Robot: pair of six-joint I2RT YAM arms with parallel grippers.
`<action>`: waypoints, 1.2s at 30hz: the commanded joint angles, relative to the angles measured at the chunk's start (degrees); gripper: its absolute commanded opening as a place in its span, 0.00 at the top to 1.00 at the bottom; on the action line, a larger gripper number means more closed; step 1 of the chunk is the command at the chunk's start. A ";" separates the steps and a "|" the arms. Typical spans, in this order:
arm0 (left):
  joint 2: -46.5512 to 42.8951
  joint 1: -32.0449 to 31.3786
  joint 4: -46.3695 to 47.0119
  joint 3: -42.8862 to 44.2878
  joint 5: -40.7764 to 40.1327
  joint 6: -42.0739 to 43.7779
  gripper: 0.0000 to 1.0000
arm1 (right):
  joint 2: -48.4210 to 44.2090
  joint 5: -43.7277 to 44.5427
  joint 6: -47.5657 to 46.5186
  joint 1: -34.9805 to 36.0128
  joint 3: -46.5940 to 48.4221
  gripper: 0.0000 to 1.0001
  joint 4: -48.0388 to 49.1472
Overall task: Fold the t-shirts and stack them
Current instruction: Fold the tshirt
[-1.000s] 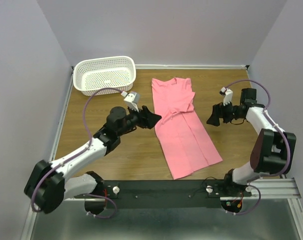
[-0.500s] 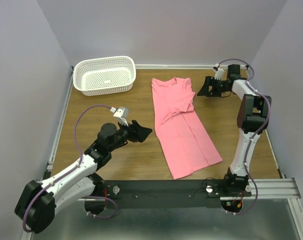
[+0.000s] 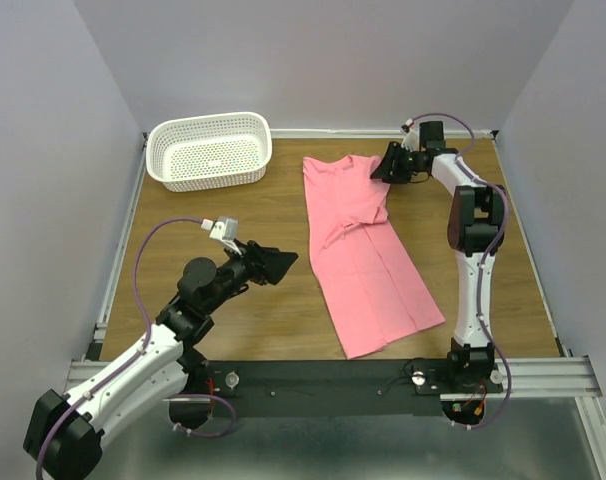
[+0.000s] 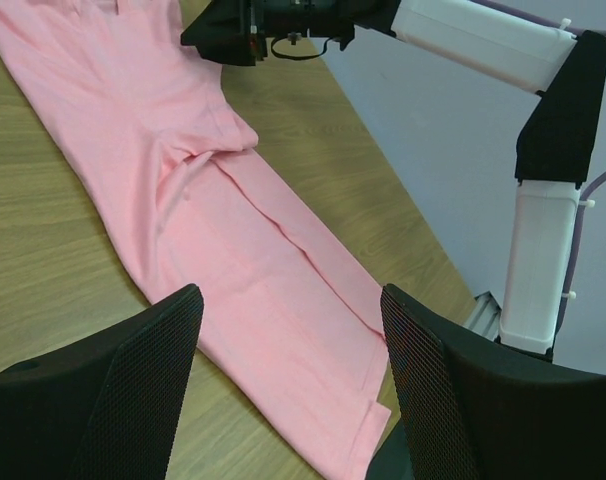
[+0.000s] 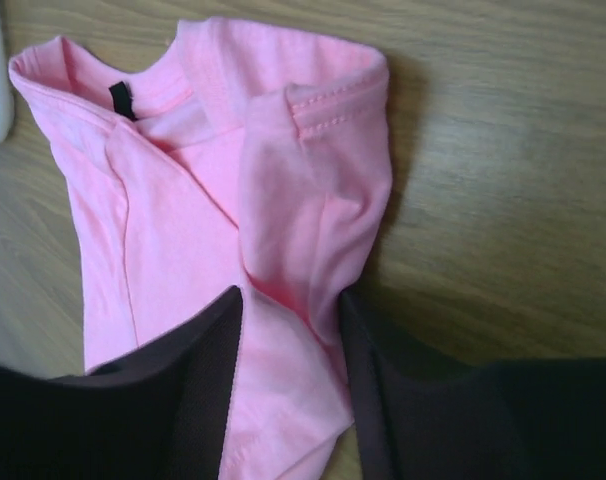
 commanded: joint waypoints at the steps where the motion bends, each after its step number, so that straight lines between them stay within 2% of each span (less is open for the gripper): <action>1: 1.64 0.53 1.15 0.94 -1.97 0.13 0.20 | 7.19 4.72 1.26 -0.35 1.79 0.63 -2.49; 4: 4.01 0.70 2.03 1.64 -1.36 0.48 0.20 | 8.69 6.04 1.00 -0.35 6.54 0.79 -2.49; 5: 4.71 0.79 2.46 1.82 -1.18 0.40 0.20 | 9.73 7.00 0.91 -0.35 7.86 0.90 -2.57; 7: 5.95 0.79 3.78 2.00 -0.91 0.40 0.20 | 11.06 8.06 0.38 -0.35 11.46 0.97 -2.57; 8: 7.43 0.88 4.22 2.35 -0.83 0.48 0.20 | 11.67 8.50 0.12 -0.26 15.13 1.00 -2.57; 13: 13.15 1.14 6.94 4.63 -1.26 1.10 0.20 | 15.80 9.38 -1.73 -0.26 24.20 0.99 -2.40; 15: 17.10 1.41 7.74 6.47 -1.35 1.27 0.20 | 17.03 8.60 -1.73 -0.26 28.41 0.84 -1.79; 16: 18.51 1.49 8.26 7.26 -1.44 1.36 0.20 | 17.91 7.89 -1.99 -0.26 29.48 0.70 -1.61; 17: 21.48 1.49 8.44 9.19 -1.35 1.54 0.20 | 17.92 7.28 -3.04 -0.26 30.10 0.45 -1.61; 20: 27.65 1.85 8.53 12.97 -1.00 2.24 0.20 | 13.89 8.67 -6.99 -0.35 27.48 0.23 -1.26; 21: 29.23 2.02 8.36 13.85 -0.92 2.07 0.20 | 11.96 11.46 -8.74 -0.26 25.56 0.18 -1.08; 22: 30.72 2.11 7.66 14.65 -0.83 1.81 0.21 | 9.94 12.97 -10.68 -0.35 20.84 0.13 -0.99; 23: 33.61 2.28 7.22 16.22 -0.30 1.37 0.21 | 5.14 14.38 -14.44 -0.52 18.27 0.03 -0.73; 25: 36.96 2.20 6.86 17.72 1.18 1.71 0.23 | 0.45 12.82 -19.20 -1.48 9.34 0.00 -0.03; 26: 37.67 2.28 7.04 17.90 1.63 1.72 0.24 | -2.36 9.07 -18.96 -1.93 6.84 0.00 1.54; 30: 36.46 2.29 7.22 16.94 1.81 2.15 0.25 | 0.07 -0.53 -13.88 -4.56 4.00 0.00 1.47; 31: 35.41 2.20 7.21 16.50 1.46 2.16 0.25 | 0.95 -2.55 -12.21 -4.65 4.26 0.02 1.47; 35: 27.42 2.37 5.64 12.73 -0.38 2.07 0.25 | 5.96 -5.91 -7.11 -4.66 7.94 0.18 1.47; 36: 26.09 2.37 5.11 12.20 -0.82 2.07 0.25 | 6.49 -5.39 -6.66 -4.66 8.31 0.19 1.47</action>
